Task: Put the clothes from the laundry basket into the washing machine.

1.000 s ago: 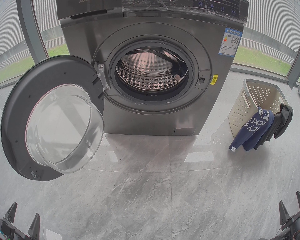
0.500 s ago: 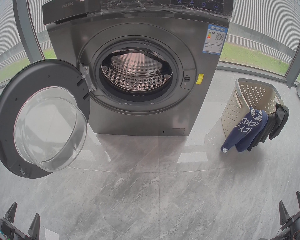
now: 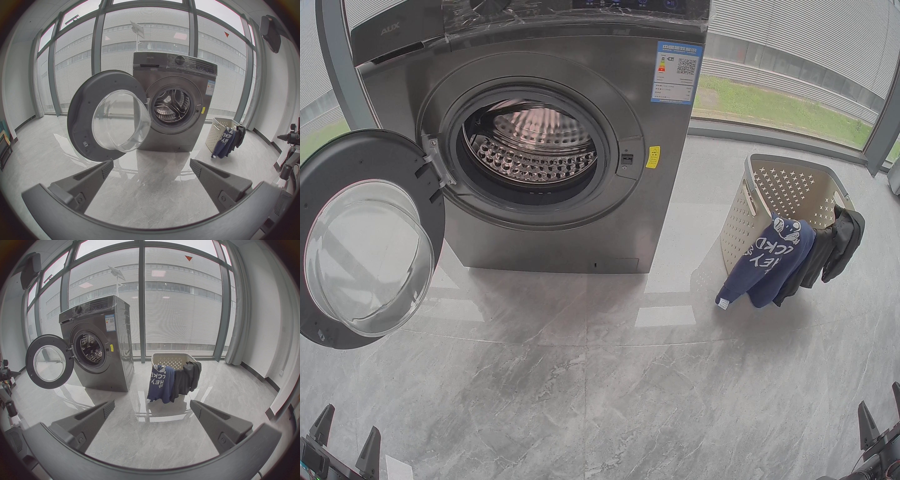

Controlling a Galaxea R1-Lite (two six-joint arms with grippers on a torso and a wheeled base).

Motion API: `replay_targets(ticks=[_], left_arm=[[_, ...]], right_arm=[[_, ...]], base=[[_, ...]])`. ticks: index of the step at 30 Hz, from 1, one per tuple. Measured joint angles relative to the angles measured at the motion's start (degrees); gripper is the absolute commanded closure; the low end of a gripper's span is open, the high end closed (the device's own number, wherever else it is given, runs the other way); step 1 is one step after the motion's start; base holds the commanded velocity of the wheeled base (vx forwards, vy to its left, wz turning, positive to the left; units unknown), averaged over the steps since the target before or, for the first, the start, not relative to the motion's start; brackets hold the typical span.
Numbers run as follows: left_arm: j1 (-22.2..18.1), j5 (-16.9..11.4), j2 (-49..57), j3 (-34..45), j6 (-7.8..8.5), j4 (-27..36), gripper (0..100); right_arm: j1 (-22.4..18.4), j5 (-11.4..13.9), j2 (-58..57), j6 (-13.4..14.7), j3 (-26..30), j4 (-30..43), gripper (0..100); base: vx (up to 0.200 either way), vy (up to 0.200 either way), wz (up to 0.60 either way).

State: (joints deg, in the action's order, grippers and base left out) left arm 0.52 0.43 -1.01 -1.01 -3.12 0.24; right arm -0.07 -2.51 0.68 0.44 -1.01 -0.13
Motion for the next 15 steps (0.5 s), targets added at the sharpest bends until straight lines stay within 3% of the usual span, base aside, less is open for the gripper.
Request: replay_targets(ticks=[15], left_arm=[[0.0,0.0,0.0,0.0,-0.18,0.0,0]], right_arm=[[0.0,0.1,0.0,-0.2,0.0,0.0,0]], base=[[0.200,0.000,0.00]])
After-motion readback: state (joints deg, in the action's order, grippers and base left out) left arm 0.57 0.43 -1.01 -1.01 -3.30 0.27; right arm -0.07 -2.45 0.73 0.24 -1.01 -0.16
